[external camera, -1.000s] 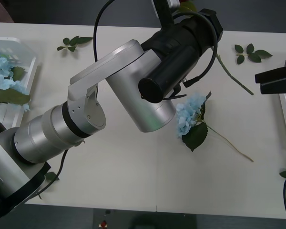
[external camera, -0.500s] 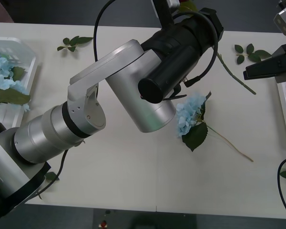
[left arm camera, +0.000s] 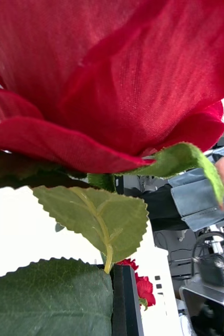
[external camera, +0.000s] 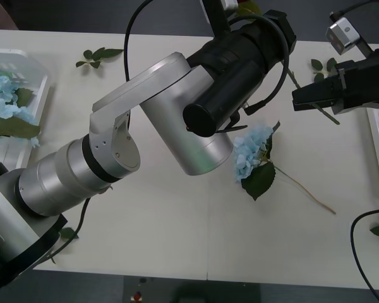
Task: Put the red flowers into the right box and the blue flowers into the left box
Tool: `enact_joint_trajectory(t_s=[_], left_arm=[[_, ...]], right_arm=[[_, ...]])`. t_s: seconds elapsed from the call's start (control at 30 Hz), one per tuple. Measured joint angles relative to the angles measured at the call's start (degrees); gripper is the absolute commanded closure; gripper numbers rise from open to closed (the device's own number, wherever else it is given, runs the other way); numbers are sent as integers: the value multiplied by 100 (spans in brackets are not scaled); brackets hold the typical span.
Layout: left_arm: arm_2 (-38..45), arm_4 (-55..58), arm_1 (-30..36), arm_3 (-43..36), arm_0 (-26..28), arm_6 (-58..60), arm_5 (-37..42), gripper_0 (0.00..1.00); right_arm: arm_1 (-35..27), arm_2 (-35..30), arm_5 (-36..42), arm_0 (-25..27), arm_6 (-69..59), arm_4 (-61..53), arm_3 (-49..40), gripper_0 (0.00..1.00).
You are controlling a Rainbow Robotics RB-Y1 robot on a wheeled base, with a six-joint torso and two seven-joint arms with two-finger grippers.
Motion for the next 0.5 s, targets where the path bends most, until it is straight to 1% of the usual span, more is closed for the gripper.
enact_joint_trajectory(t_s=[0.03, 0.1, 0.13, 0.2, 0.23, 0.27, 0.5], left_arm=[[0, 0, 0, 0, 0, 0, 0, 100], [0, 0, 0, -1, 0, 1, -1, 100], [0, -1, 0, -1, 0, 1, -1, 100], [0, -1, 0, -1, 0, 1, -1, 100], [0, -1, 0, -1, 0, 1, -1, 100], [0, -1, 0, -1, 0, 1, -1, 100], [0, -1, 0, -2, 0, 1, -2, 100]], right_arm=[[38, 17, -57, 0, 0, 17, 0, 4], [116, 35, -137, 0, 0, 38, 0, 10], [150, 35, -159, 0, 0, 51, 0, 22], [206, 35, -198, 0, -1, 79, 0, 57], [231, 35, -220, 0, -1, 88, 0, 92], [253, 35, -224, 0, -1, 88, 0, 100], [277, 35, -229, 0, -55, 88, 0, 100]])
